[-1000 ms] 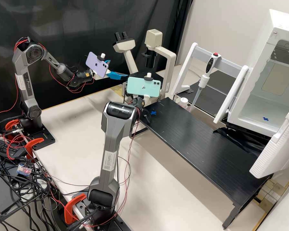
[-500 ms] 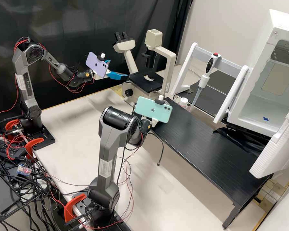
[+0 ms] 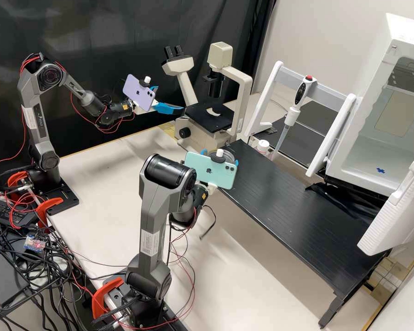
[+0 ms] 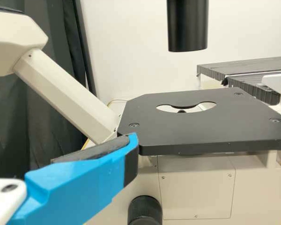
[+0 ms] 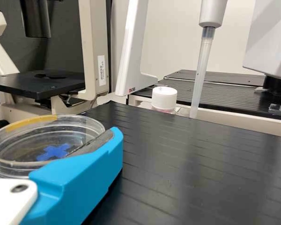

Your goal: Move the petri dish to the bench

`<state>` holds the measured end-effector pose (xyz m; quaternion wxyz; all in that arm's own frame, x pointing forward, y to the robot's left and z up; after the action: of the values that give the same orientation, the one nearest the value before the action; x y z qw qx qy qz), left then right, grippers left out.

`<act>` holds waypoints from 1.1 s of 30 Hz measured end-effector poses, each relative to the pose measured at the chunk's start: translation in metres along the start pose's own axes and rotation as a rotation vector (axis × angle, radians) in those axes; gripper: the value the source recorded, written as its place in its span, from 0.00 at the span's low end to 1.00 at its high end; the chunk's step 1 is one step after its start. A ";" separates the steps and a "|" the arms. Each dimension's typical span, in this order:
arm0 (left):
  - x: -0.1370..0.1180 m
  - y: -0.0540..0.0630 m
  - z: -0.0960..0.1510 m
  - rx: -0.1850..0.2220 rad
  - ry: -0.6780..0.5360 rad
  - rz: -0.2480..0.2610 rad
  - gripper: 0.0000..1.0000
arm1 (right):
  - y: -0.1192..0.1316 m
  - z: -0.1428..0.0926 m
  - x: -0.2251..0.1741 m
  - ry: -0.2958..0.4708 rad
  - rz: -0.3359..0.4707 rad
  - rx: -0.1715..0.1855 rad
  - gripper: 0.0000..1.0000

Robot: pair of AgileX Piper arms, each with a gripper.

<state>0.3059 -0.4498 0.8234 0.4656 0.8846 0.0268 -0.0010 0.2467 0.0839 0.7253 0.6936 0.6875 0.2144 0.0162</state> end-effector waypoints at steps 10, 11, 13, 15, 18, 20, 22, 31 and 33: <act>0.000 0.000 0.000 0.000 0.000 0.000 1.00 | -0.001 -0.001 -0.013 0.002 -0.001 -0.043 1.00; 0.000 0.000 0.000 0.000 0.000 0.000 1.00 | 0.000 -0.002 -0.016 0.004 0.002 -0.045 1.00; 0.000 0.000 0.000 0.000 0.000 0.000 1.00 | 0.001 -0.005 -0.022 0.013 0.005 -0.059 1.00; 0.000 0.000 0.000 0.000 0.000 0.000 1.00 | 0.003 -0.008 -0.028 0.016 0.009 -0.067 1.00; 0.000 0.000 0.000 0.000 0.000 0.000 1.00 | 0.012 -0.016 -0.042 0.048 0.045 -0.071 1.00; 0.000 0.000 0.000 0.000 0.000 0.000 1.00 | 0.019 -0.022 -0.052 0.072 0.073 -0.076 1.00; 0.000 0.000 0.000 0.000 0.000 0.000 1.00 | 0.024 -0.026 -0.059 0.093 0.100 -0.082 1.00; 0.000 0.000 0.000 0.000 0.000 0.000 1.00 | 0.051 -0.044 -0.094 0.179 0.272 -0.094 1.00; 0.000 0.000 0.000 0.000 0.000 0.000 1.00 | 0.057 -0.044 -0.099 0.182 0.311 -0.073 1.00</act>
<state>0.3059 -0.4498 0.8234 0.4656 0.8846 0.0268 -0.0010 0.1584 0.0968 0.8093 0.6849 0.6825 0.1665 0.1932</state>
